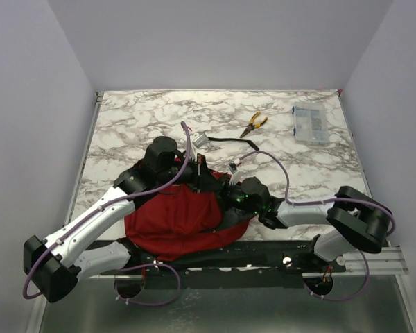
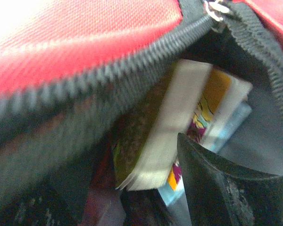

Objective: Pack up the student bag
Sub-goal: Place the book in the student bag.

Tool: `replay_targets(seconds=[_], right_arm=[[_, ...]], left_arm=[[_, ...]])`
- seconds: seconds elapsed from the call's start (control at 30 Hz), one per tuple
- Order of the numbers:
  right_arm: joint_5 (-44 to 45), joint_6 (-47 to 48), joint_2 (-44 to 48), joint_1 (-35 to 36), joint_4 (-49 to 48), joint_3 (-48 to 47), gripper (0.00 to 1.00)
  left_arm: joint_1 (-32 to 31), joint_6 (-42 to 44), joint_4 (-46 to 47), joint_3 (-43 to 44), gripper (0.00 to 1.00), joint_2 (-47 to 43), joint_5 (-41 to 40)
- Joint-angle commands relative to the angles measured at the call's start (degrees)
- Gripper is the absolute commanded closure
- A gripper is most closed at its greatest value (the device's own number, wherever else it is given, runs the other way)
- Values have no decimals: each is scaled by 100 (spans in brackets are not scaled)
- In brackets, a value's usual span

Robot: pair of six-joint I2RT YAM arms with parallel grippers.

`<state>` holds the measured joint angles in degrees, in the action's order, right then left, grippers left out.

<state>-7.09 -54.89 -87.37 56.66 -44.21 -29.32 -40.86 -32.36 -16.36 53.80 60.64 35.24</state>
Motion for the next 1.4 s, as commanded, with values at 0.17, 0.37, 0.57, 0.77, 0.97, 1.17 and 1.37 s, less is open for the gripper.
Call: replay_targets(seconds=[0.17, 0.37, 0.57, 0.77, 0.97, 1.17, 1.37], right_arm=[[889, 886, 1758, -80, 2413, 291, 19], [1318, 1073, 3179, -239, 4315, 216, 18], [1453, 1823, 4467, -235, 6060, -255, 20], [761, 2646, 4252, 16, 6259, -955, 27], [902, 3066, 3979, 906, 6048, -1483, 30], [496, 3190, 3356, 1144, 5732, -1421, 34], [552, 3340, 2749, 1586, 5623, -1570, 37]], left_arm=[[96, -121, 333, -397, 100, -495, -627], [162, -347, 317, -329, 100, -108, -767], [182, -295, 209, -11, 100, 479, -598], [184, -125, -230, 781, 100, 1354, -375], [184, 28, -1114, 1650, 100, 2192, -416], [184, 143, -1387, 1813, 77, 2264, -562], [256, 408, -1805, 1689, 47, 1737, -1222]])
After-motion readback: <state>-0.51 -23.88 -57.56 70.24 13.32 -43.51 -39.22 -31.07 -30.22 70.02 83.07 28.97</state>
